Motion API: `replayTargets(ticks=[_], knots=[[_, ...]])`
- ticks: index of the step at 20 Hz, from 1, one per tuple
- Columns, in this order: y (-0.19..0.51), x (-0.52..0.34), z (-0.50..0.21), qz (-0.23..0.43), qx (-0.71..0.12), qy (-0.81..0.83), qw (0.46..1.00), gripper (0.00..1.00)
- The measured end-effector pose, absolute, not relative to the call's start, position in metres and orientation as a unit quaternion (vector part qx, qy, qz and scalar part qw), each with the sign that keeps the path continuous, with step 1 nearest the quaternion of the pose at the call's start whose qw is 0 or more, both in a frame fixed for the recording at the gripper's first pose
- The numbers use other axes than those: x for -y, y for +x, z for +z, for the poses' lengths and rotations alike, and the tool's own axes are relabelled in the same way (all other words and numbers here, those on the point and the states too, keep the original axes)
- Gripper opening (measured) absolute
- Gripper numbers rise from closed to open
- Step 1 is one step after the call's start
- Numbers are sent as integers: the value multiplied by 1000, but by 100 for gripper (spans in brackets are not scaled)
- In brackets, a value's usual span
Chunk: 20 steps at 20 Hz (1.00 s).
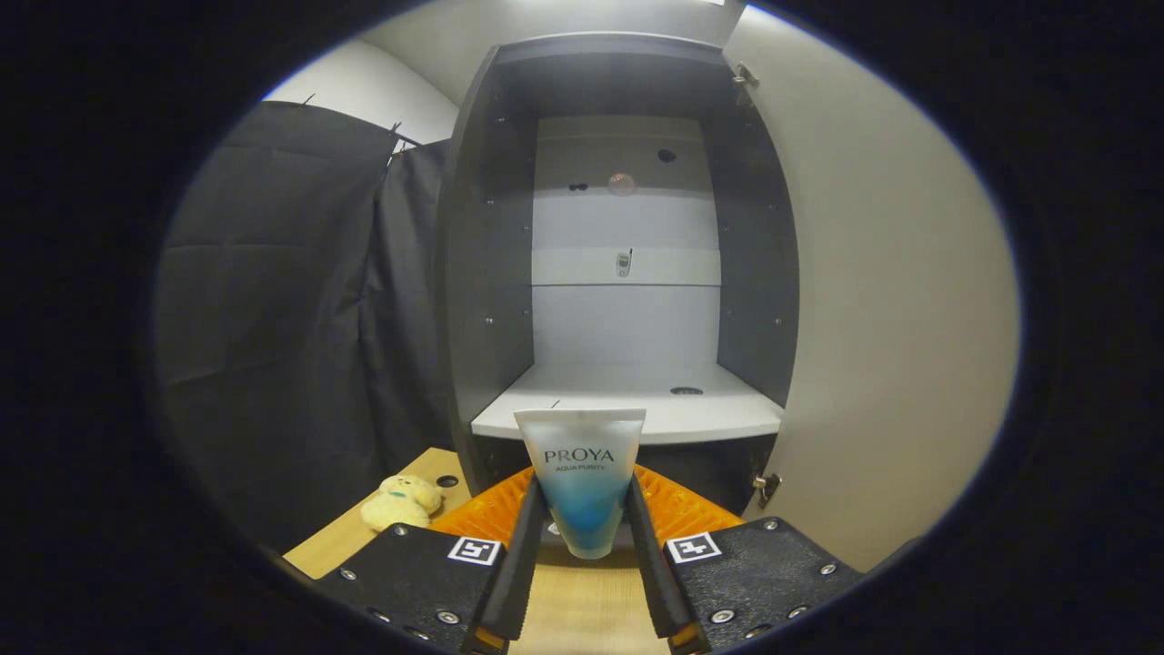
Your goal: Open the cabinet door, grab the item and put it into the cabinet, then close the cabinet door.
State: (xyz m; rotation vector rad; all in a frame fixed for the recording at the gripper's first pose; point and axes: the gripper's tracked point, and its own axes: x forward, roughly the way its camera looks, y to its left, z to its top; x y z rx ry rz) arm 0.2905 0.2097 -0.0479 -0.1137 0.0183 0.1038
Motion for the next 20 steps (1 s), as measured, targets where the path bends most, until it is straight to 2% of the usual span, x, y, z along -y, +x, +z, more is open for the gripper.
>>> replayTargets(ticks=[9, 11, 15, 20], knots=[[399, -207, 16, 33, 18, -66, 997, 52], [431, -205, 16, 41, 21, -58, 997, 52], [479, -183, 1, 10, 6, -68, 998, 52], [488, -187, -5, 22, 5, -70, 997, 52]])
